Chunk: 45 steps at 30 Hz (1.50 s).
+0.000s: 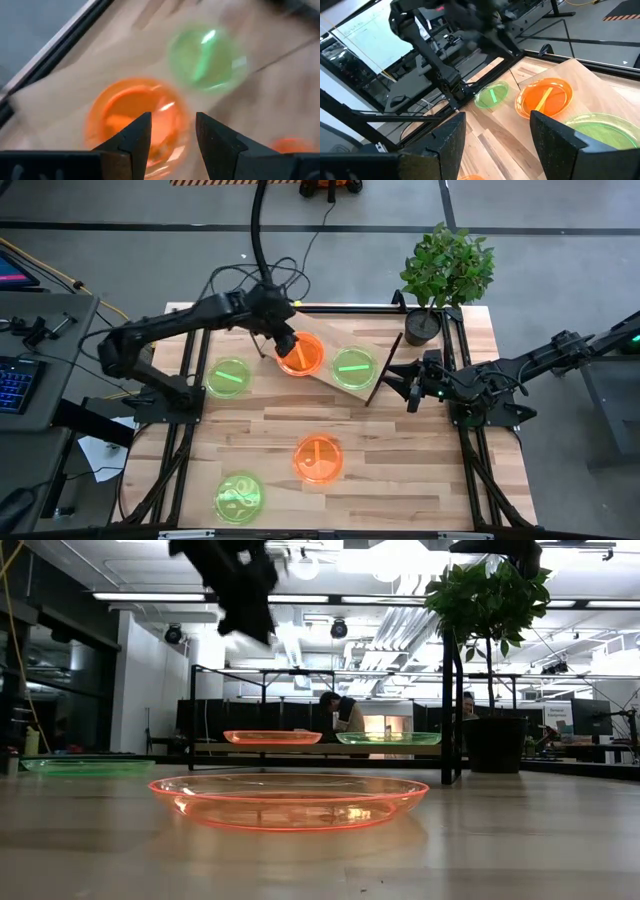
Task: Place and stack plates onto a shelf
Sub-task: Stack the left orange plate on top of the orange plate on the shelf
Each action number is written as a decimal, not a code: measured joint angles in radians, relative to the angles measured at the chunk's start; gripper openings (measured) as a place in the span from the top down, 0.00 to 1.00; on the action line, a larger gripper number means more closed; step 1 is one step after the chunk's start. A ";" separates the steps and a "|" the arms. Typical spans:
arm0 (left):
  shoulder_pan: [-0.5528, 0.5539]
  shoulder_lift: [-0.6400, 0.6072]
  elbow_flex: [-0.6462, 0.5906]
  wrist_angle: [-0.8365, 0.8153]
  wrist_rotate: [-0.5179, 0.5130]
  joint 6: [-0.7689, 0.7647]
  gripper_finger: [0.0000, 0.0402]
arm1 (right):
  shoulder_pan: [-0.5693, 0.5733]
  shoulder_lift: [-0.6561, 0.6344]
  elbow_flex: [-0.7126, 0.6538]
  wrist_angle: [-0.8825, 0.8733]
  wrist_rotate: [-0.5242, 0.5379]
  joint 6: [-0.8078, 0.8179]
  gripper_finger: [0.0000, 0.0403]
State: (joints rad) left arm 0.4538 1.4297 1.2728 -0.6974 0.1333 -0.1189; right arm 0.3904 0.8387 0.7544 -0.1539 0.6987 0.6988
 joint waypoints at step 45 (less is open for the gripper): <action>-0.516 0.184 -0.693 1.036 -0.743 -1.054 1.00 | 0.000 0.000 0.000 -0.009 0.054 0.000 0.49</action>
State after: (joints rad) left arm -0.0623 1.6135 0.5800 0.3389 -0.6101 -1.1733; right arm 0.3904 0.8384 0.7547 -0.1633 0.7530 0.6987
